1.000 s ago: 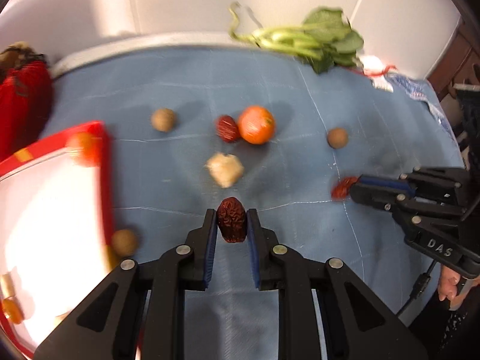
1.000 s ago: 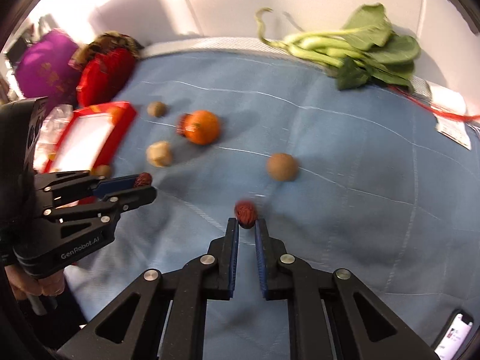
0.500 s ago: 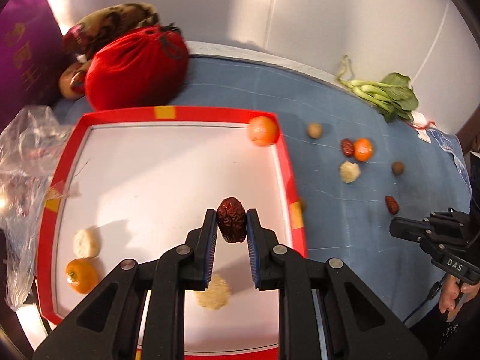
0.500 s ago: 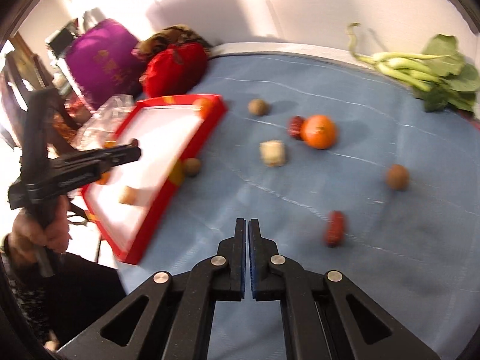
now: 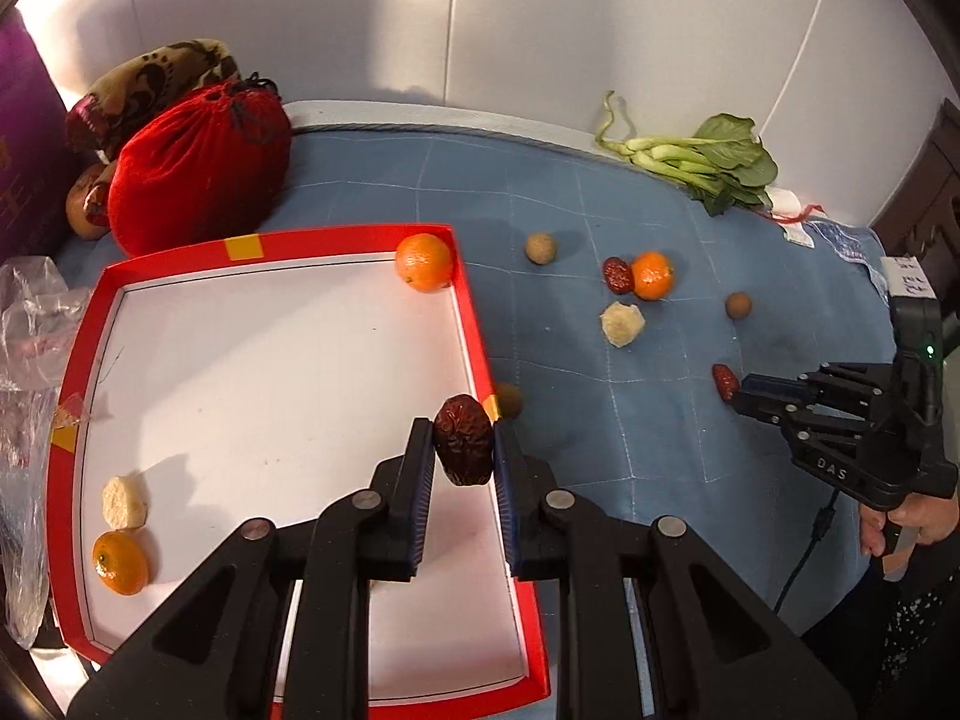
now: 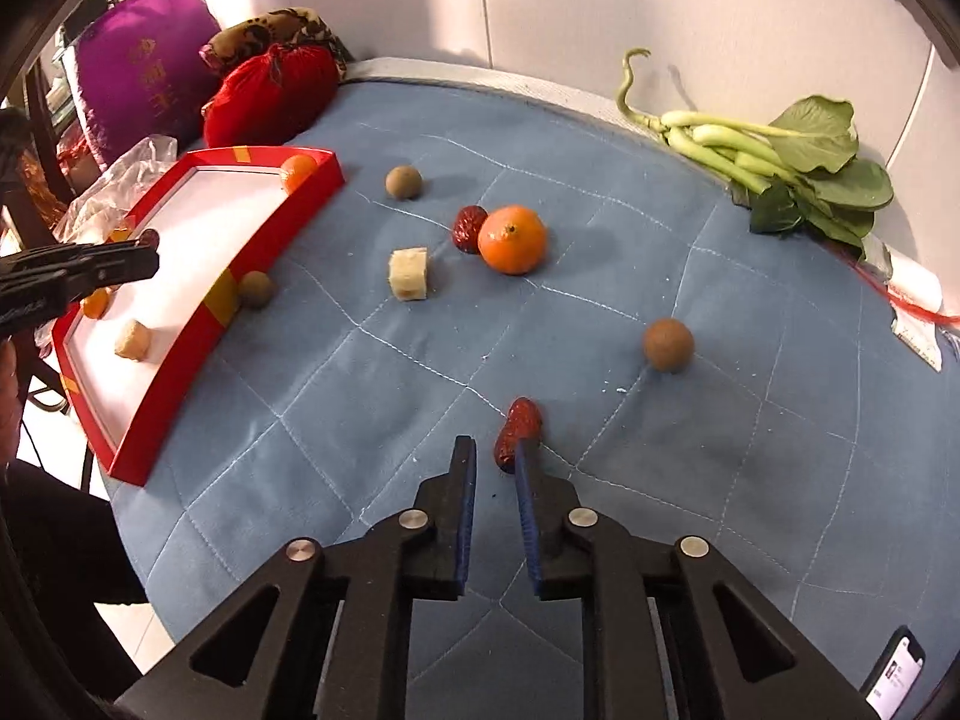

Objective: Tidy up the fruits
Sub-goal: 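Carry both red dates over the tray and open both tools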

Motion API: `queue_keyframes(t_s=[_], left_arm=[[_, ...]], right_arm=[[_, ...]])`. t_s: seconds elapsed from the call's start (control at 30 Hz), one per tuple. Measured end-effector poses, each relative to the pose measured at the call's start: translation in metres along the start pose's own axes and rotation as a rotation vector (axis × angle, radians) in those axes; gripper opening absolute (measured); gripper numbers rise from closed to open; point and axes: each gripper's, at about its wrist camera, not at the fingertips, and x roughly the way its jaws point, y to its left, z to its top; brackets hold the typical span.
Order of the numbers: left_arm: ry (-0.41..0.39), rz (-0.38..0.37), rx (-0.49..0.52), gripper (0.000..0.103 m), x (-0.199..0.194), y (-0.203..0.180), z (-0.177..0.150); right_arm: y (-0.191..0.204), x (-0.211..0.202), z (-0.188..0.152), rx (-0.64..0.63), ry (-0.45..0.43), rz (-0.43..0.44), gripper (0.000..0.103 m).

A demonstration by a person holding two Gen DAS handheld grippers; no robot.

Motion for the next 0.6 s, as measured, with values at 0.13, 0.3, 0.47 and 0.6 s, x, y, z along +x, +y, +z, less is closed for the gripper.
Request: queue_keyframes(t_s=[0.13, 0.3, 0.47, 0.6], left_arm=[[0.012, -0.002, 0.02, 0.017, 0.005, -0.007, 0.001], [0.01, 0.0, 0.026, 0.017, 0.006, 0.0, 0.002], [0.018, 0.018, -0.001, 0.017, 0.007, 0.007, 0.0], [0.021, 0.028, -0.018, 0.017, 0.007, 0.008, -0.001]], right_arm=[[-0.008, 0.016, 0.0, 0.036, 0.034, 0.014, 0.017], [-0.01, 0.028, 0.005, 0.058, 0.032, 0.014, 0.017], [-0.015, 0.036, 0.009, 0.112, 0.025, 0.05, 0.018], [-0.022, 0.033, 0.013, 0.173, -0.009, 0.076, 0.039]])
